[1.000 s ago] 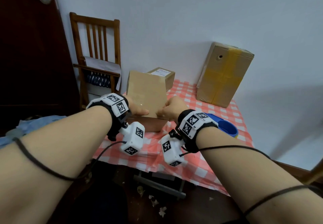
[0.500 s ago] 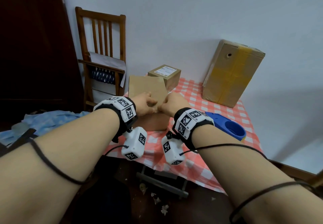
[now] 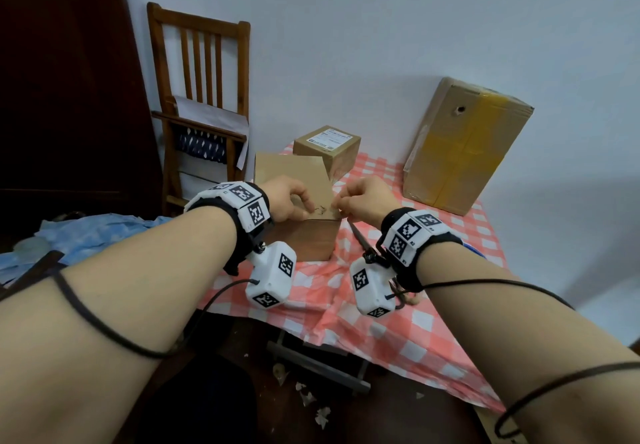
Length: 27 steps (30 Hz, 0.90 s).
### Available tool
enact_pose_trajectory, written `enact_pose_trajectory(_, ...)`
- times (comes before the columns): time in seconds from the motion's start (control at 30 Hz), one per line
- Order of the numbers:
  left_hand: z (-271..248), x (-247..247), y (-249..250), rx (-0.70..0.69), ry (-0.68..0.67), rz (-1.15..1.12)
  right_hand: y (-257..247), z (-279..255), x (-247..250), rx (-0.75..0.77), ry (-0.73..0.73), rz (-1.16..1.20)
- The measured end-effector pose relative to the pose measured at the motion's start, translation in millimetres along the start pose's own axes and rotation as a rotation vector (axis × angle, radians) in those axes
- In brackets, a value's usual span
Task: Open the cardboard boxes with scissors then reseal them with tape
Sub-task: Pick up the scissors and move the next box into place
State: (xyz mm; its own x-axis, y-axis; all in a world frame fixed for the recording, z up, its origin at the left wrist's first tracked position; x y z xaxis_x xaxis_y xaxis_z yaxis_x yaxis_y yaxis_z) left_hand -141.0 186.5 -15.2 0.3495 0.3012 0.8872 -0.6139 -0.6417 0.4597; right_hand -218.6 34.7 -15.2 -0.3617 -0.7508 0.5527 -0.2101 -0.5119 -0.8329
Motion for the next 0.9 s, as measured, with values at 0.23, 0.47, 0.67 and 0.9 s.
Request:
enact_pose_trajectory(0.23,-0.1,-0.1,-3.6,0.000,-0.054,-0.038,-5.4,-3.2,1.9,0.129,-0.053,-0.203)
enact_pose_trajectory(0.47,0.0,1.2,-0.6,0.040,-0.041,0.011,-6.5,-9.3,1.0,0.341,-0.161,-0.631)
enact_pose_trajectory(0.67,0.4,1.3,-1.1,0.081,-0.021,0.027,-11.6,-11.8,1.3,0.365,-0.151,-0.685)
enact_pose_trajectory(0.9,0.6,2.4,-0.5,0.088,-0.056,0.061,-9.6,-10.7,-1.3,0.289,-0.142,-0.591)
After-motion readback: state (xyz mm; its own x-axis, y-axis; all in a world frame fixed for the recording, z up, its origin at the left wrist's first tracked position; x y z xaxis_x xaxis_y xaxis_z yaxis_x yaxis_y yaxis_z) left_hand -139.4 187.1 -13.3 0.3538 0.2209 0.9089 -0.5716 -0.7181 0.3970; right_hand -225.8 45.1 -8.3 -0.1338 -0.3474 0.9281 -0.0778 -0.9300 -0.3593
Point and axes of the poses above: each hand's wrist, its own z-axis towards the middle knuckle, its own x-axis out of the back of the hand, y = z × x, the point moved 1 cm from there along z, towards the middle knuckle, and after that the axes turned 6 degrees about z, right-handed, at the moved point
